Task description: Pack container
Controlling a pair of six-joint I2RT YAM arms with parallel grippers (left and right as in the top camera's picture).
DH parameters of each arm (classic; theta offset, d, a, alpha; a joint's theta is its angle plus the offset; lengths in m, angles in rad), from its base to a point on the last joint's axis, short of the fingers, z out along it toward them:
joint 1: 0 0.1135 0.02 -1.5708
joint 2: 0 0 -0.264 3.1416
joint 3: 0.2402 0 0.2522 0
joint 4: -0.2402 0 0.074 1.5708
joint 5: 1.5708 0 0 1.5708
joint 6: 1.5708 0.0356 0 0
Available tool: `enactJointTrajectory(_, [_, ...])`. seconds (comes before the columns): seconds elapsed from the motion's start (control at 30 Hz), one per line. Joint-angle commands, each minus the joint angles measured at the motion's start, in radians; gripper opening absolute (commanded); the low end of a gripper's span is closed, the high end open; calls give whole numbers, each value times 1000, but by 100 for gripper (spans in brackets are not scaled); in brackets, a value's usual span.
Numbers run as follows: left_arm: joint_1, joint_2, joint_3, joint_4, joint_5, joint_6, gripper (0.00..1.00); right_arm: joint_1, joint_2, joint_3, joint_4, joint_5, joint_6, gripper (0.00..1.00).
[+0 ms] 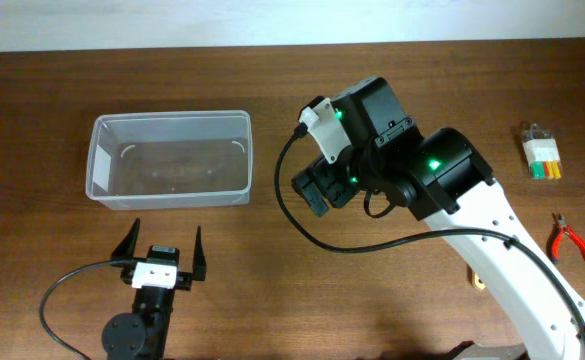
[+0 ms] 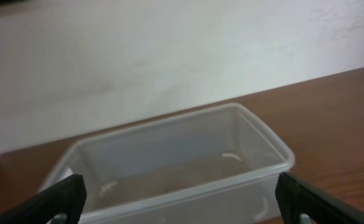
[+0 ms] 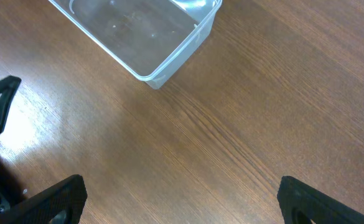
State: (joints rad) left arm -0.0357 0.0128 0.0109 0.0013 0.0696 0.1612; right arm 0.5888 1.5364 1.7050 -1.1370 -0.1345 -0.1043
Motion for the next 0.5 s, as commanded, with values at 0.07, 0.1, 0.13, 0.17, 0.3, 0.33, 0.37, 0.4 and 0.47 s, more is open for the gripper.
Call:
enactJointTrajectory(0.07, [8,-6,-2,-50,72,-142,99,-1,6,10,1,-11,8,99])
enactJointTrajectory(0.1, [8,-5,0,-51,72,-151,99,-1,6,10,2,-11,8,99])
enactJointTrajectory(0.13, [8,-2,6,-51,64,-151,99,-1,6,10,4,-11,8,99])
enactJointTrajectory(0.17, [8,3,18,-51,48,-150,99,-1,6,10,6,-11,8,99])
enactJointTrajectory(0.3, [22,58,122,-107,-74,-145,99,-1,6,10,16,-11,8,99])
enactJointTrajectory(0.33, [34,82,163,-136,-94,-136,99,-1,6,10,19,-11,8,99])
enactJointTrajectory(0.37, [50,118,214,-169,-95,-105,99,-1,6,10,19,-11,8,99])
enactJointTrajectory(0.4, [65,154,263,-194,-92,-79,99,-1,6,10,19,-11,8,99])
enactJointTrajectory(0.47, [96,246,379,-241,-91,-28,99,-1,6,10,19,-11,8,99])
